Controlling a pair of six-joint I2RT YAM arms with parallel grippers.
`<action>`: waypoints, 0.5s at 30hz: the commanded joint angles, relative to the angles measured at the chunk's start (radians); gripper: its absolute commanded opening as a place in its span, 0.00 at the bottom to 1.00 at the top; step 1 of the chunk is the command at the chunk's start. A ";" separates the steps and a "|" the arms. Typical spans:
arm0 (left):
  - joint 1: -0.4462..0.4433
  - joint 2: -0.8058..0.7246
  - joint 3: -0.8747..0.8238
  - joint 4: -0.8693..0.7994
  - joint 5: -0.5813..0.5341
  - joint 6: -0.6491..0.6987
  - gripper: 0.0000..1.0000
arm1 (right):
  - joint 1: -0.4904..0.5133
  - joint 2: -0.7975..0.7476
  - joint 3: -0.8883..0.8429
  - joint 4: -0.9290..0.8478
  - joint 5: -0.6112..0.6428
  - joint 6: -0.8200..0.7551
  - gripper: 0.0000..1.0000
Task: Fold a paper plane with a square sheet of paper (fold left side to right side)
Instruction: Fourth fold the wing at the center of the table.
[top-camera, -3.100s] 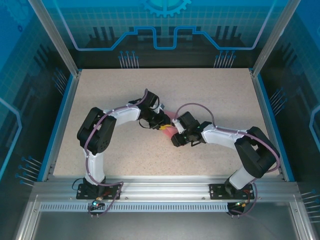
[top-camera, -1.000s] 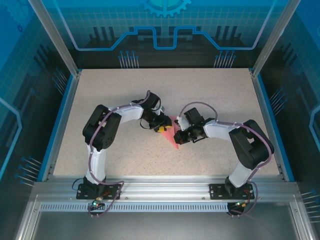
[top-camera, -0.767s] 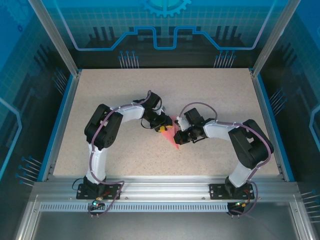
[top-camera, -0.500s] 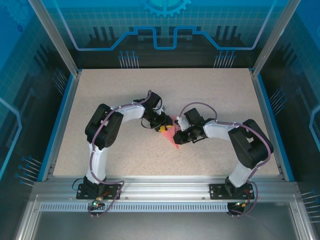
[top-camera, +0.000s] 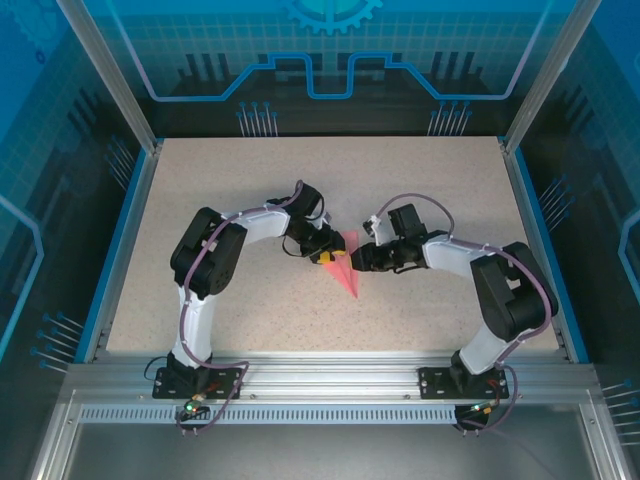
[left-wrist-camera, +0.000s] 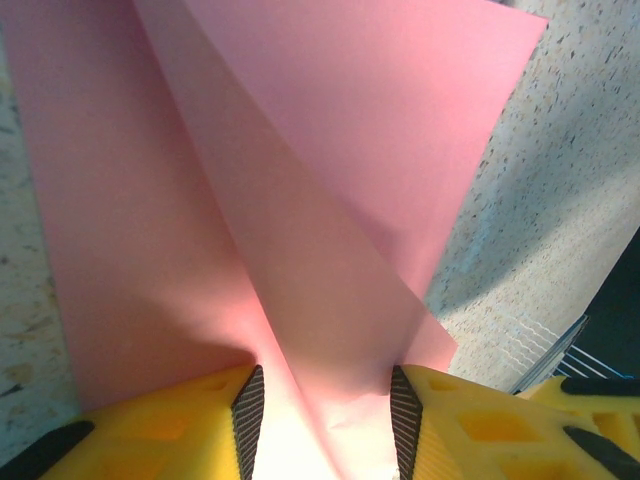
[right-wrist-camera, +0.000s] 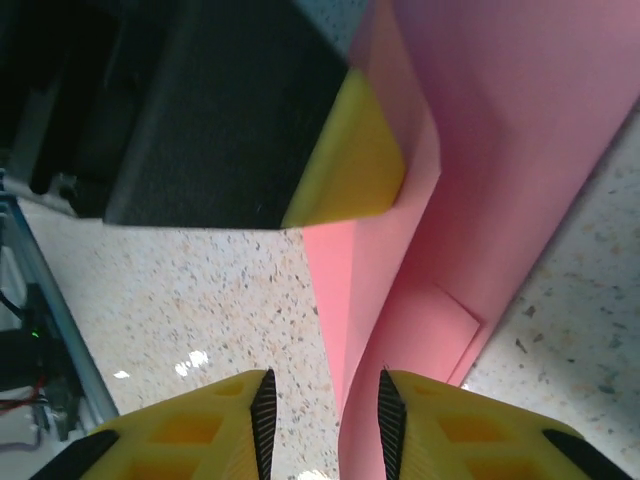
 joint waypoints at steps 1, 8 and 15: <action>-0.005 0.036 0.006 -0.053 -0.032 -0.006 0.42 | -0.026 0.058 0.024 0.049 -0.079 0.068 0.34; -0.006 0.035 0.005 -0.055 -0.032 -0.005 0.42 | -0.028 0.122 0.043 0.103 -0.125 0.108 0.33; -0.006 0.035 0.006 -0.054 -0.032 -0.004 0.42 | -0.026 0.156 0.051 0.100 -0.122 0.109 0.26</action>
